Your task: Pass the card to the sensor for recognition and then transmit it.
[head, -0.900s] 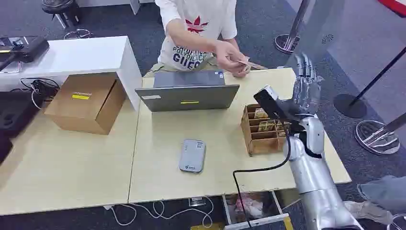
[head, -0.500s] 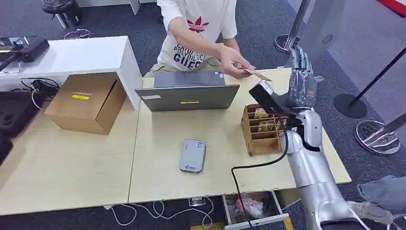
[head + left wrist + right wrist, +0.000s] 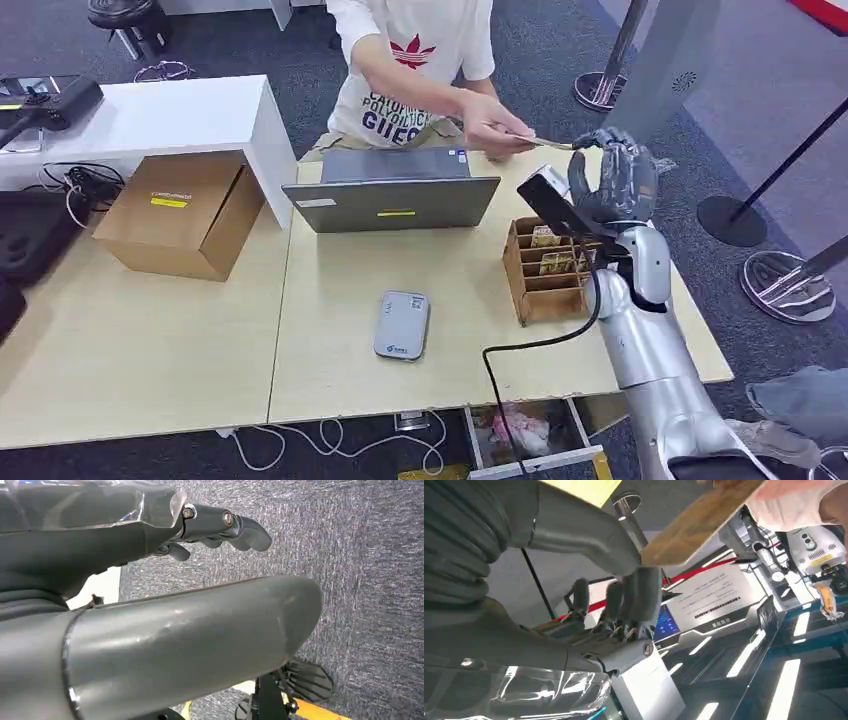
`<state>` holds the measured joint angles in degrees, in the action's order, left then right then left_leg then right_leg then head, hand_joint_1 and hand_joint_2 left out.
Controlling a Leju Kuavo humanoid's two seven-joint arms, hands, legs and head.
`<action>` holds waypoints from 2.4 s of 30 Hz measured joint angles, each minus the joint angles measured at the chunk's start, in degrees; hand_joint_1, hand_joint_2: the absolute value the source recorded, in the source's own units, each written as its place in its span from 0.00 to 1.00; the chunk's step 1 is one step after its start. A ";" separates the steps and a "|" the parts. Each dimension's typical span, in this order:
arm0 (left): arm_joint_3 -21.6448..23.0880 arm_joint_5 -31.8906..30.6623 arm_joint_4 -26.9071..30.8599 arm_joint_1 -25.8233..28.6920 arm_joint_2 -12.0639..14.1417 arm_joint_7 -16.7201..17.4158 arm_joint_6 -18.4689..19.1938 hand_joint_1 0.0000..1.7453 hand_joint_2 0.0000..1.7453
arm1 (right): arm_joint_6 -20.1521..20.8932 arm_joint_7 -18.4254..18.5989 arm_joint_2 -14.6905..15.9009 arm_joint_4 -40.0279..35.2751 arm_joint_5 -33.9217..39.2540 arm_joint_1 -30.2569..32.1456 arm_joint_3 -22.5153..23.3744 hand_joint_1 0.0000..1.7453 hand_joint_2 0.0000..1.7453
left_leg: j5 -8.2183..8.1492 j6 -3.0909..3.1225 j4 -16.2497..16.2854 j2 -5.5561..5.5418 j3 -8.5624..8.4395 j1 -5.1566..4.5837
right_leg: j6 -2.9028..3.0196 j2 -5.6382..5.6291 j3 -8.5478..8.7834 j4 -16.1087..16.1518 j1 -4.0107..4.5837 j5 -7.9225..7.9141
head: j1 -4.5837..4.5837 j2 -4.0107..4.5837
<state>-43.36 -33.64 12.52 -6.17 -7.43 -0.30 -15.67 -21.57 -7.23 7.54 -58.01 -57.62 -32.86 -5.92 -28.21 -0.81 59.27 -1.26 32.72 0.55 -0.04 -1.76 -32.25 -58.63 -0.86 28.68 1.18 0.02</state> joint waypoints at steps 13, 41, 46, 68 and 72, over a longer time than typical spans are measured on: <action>0.00 -0.02 0.00 0.02 0.26 -0.68 -0.02 0.00 0.00 | 0.26 -0.31 0.09 -0.09 1.81 0.06 0.00 0.91 1.00 | 0.00 0.00 0.00 0.02 -0.02 0.00 | 0.01 -0.02 0.00 0.00 0.00 0.00 | 0.00 0.00; 0.00 -0.28 0.00 0.31 0.87 -0.31 -0.31 0.00 0.00 | -3.13 -1.59 0.00 -4.94 -0.59 3.19 -1.90 0.94 1.00 | 0.00 0.00 0.00 0.01 -0.01 0.00 | 0.01 -0.01 0.00 0.00 0.00 0.00 | 0.00 0.00; 0.00 -0.39 0.00 0.22 0.87 -0.29 -0.29 0.00 0.00 | -3.02 -1.42 -0.11 -6.84 -0.79 3.85 -2.67 0.96 1.00 | 0.00 0.00 0.00 0.00 0.00 0.00 | 0.01 0.00 0.00 0.00 0.00 0.00 | -0.02 0.00; 0.00 -0.59 0.00 0.07 0.87 -0.31 -0.37 0.00 0.00 | -1.99 -0.72 -0.35 -9.86 0.39 5.21 -3.89 0.00 1.00 | 0.00 0.00 0.00 0.00 0.00 0.00 | 0.01 0.00 0.00 0.00 0.00 0.00 | 0.00 0.00; 0.00 -0.63 0.00 0.07 0.87 -0.31 -0.37 0.00 0.00 | -1.97 -0.50 -0.35 -10.14 0.39 5.33 -3.89 0.00 1.00 | 0.00 0.00 0.00 0.00 0.00 0.00 | 0.01 -0.01 0.00 0.00 0.00 0.00 | 0.00 0.00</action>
<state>-43.36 -34.27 12.52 -6.10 -6.56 -0.61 -16.04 -23.54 -7.74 7.19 -68.15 -57.22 -27.53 -9.81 -28.21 -0.81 59.26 -1.26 32.71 0.56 -0.04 -1.76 -32.25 -58.63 -0.86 28.68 1.18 0.02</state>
